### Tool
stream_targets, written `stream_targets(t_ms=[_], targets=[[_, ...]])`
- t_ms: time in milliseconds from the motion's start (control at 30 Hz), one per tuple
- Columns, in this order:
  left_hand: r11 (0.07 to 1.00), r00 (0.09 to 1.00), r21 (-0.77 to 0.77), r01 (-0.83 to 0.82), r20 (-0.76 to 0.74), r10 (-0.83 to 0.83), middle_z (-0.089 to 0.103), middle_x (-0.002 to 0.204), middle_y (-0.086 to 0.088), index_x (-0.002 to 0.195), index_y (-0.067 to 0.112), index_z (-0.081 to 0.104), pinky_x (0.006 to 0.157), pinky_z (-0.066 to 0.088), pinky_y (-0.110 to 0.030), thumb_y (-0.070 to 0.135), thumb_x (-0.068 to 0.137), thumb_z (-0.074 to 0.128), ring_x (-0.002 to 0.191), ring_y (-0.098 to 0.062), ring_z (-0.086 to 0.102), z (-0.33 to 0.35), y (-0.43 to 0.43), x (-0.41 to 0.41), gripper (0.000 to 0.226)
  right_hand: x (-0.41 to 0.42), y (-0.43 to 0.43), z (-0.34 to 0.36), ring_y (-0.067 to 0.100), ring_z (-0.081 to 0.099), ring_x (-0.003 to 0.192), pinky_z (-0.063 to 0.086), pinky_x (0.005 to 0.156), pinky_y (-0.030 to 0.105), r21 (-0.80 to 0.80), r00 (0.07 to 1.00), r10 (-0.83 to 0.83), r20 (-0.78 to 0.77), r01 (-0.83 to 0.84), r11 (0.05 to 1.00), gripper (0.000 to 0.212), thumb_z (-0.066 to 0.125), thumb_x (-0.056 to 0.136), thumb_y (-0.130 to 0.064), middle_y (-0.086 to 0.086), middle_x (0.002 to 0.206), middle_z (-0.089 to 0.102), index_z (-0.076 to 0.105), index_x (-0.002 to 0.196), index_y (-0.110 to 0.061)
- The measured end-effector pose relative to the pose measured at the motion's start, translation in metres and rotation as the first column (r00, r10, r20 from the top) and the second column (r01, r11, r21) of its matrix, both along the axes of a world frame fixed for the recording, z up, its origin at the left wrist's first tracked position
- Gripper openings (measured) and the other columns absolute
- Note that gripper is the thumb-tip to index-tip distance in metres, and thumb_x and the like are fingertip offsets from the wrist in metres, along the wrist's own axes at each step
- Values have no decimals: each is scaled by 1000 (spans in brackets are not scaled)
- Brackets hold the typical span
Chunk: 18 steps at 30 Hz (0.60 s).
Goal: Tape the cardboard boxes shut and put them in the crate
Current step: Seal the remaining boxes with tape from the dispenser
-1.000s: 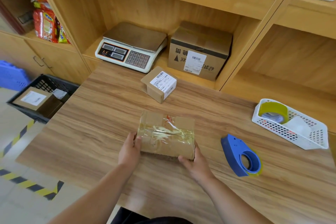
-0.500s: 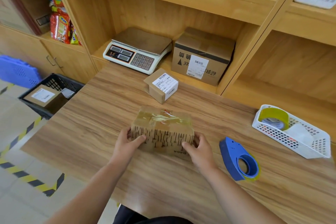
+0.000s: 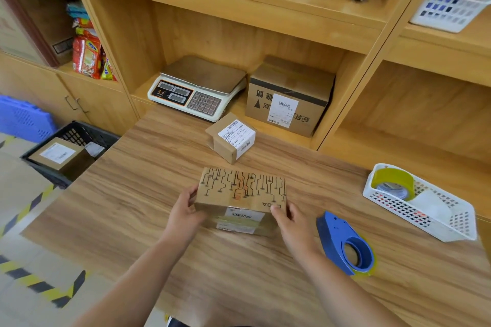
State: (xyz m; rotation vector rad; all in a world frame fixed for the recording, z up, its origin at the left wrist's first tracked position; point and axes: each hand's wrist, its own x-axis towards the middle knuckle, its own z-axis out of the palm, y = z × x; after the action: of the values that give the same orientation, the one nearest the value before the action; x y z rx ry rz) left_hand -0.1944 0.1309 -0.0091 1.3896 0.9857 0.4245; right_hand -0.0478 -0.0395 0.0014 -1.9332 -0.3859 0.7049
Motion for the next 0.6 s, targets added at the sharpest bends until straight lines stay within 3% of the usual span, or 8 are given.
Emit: stream_targets(t_ms=[200,333,467,600], targets=[[1000,999,3,-20,-48,20,63,111,6,122,16,54,70,44,-9,-10,78,62,104,-7,57,-12,2,1,52,-5,-3,-17,-4,56,103,46,86,19,-40,998,32,48,-30,999,30,69,84,-33,-19,110,62,52,108,-43],[999,992,-45,-9,-127,3,64,104,1,115,12,53,75,42,-22,-2,84,61,99,-16,59,-26,2,2,36,-4,-4,-29,-6,57,100,42,78,8,-92,998,54,29,-51,994,44,73,80,-21,-21,110,62,52,116,-35],[999,986,-39,-22,-164,15,66,101,2,109,12,58,77,44,-23,5,87,63,102,-18,62,-32,6,3,24,-1,2,-32,3,57,92,40,68,7,-216,996,41,80,-23,976,34,61,89,-13,-18,97,60,52,120,-23],[994,967,93,-56,-242,77,68,105,2,114,15,63,82,47,-28,23,87,66,100,-15,62,-28,18,7,29,5,7,-24,10,60,93,42,73,23,-263,980,15,198,38,964,15,58,92,-24,-15,93,62,60,106,-22]])
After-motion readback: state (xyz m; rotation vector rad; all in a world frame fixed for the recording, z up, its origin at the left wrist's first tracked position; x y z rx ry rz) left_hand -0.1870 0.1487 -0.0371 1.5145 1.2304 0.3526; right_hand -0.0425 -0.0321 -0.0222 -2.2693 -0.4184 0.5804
